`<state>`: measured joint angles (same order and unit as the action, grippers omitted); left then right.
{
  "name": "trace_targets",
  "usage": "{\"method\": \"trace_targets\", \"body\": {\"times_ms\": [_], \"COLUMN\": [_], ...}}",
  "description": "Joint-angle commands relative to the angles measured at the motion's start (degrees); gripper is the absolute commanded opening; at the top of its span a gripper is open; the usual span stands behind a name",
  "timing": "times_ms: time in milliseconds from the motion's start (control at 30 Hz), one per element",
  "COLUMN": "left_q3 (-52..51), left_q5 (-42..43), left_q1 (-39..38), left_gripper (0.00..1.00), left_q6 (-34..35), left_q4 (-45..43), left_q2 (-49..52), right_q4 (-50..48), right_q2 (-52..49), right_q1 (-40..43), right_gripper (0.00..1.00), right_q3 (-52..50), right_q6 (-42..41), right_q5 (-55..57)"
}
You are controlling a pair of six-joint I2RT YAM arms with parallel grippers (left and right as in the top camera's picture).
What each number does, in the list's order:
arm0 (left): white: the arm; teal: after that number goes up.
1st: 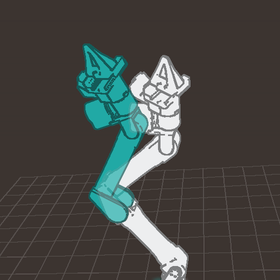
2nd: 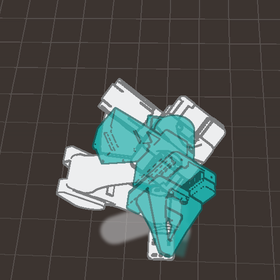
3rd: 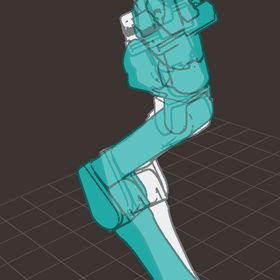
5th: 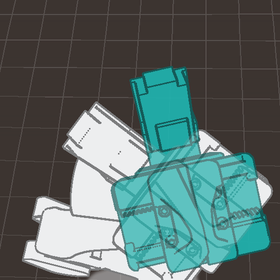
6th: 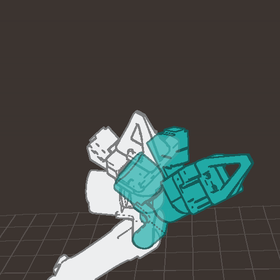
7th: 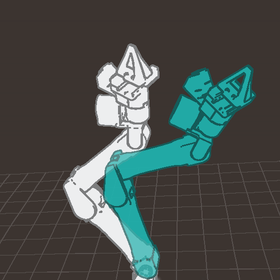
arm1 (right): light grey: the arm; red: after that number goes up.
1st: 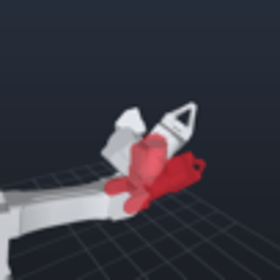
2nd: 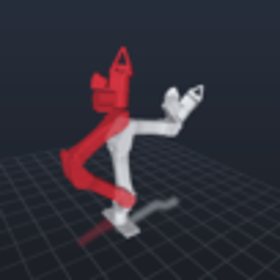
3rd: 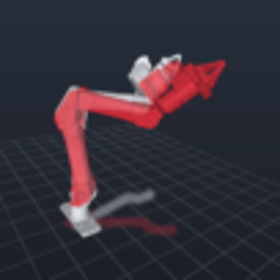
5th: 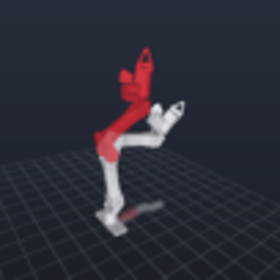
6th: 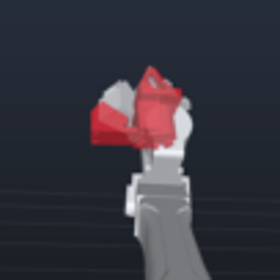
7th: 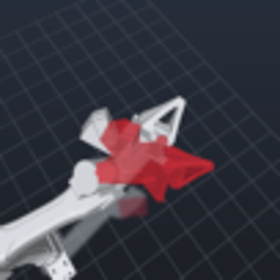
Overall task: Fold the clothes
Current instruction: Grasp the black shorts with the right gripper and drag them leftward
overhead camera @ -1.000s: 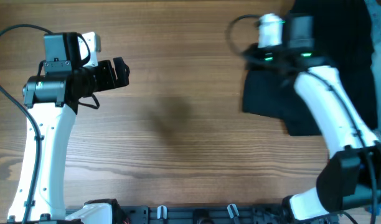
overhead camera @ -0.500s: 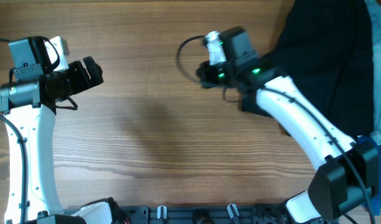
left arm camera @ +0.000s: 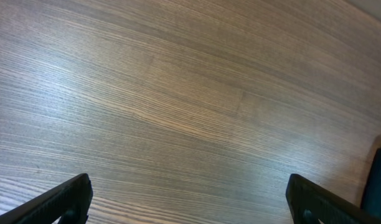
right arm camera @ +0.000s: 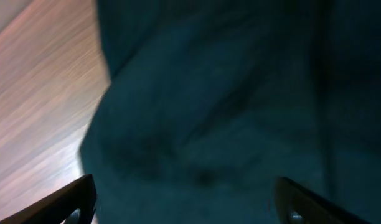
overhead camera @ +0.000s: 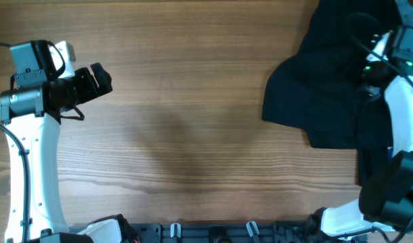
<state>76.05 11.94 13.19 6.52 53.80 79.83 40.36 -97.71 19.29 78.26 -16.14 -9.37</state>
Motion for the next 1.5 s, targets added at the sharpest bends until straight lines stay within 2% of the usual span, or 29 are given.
{"method": "trace_targets", "body": {"times_ms": [0, 400, 433, 500, 533, 567, 600, 633, 800, 933, 1167, 1333, 1467], "left_q3": [1.09, 1.09, 1.09, 1.09, 1.09, 1.09, 1.09, 1.09, 1.09, 1.11, 1.11, 1.11, 1.11], "left_q5": [0.72, 0.72, 0.72, 0.72, 0.7, 0.7, 0.7, 0.7, 0.68, 0.61, -4.04, -6.25, -6.23], "left_q1": [0.04, 0.04, 0.04, 0.04, 0.04, 0.04, 0.04, 0.04, 0.07, 0.22, 0.74, 4.33, 6.75], "left_gripper": [1.0, 1.0, 1.0, 1.0, 1.0, 1.0, 1.0, 1.0, 1.0, 1.0, 1.0, 1.0, 1.0], "left_q6": [-0.09, -0.07, -0.07, -0.09, -0.09, -0.07, -0.07, -0.07, -0.09, -0.09, -0.09, -0.02, 1.49], "left_q4": [0.04, 1.31, 1.31, 1.31, 1.31, 1.29, 1.27, 1.29, 1.16, -0.09, -2.62, -3.48, -3.96], "left_q2": [0.22, 0.22, 0.22, 0.22, 0.22, 0.22, 0.22, 0.22, 0.22, 0.07, -0.28, -0.28, -0.28], "right_q4": [-2.75, -13.66, -14.1, -14.4, -14.4, -14.47, -14.67, -14.8, -14.12, -11.34, -11.17, -16.57, -21.77], "right_q2": [-4.76, -17.68, -18.16, -18.86, -18.99, -18.97, -18.88, -18.73, -16.0, -10.78, -7.17, -7.85, -8.85], "right_q1": [2.99, 6.56, 6.51, 6.43, 6.4, 6.4, 6.4, 6.4, 5.79, 0.33, -24.3, -42.05, -52.7], "right_gripper": [0.92, 0.92, 0.89, 0.74, 0.61, 0.34, 0.15, 0.04, 0.04, 0.04, 0.04, 0.04, 0.04], "right_q3": [0.02, 0.02, 0.02, 0.02, 0.0, 0.02, 0.07, 0.17, 0.28, 0.28, 0.28, 0.28, 0.28], "right_q6": [2.69, 2.6, 2.62, 2.64, 2.6, 2.56, 2.54, 2.47, 2.56, 2.91, -0.48, -4.07, -6.99], "right_q5": [2.99, 2.05, 1.66, 0.7, -0.33, -1.86, -3.48, -5.22, -13.57, -17.14, -14.4, -9.66, -8.55]}}
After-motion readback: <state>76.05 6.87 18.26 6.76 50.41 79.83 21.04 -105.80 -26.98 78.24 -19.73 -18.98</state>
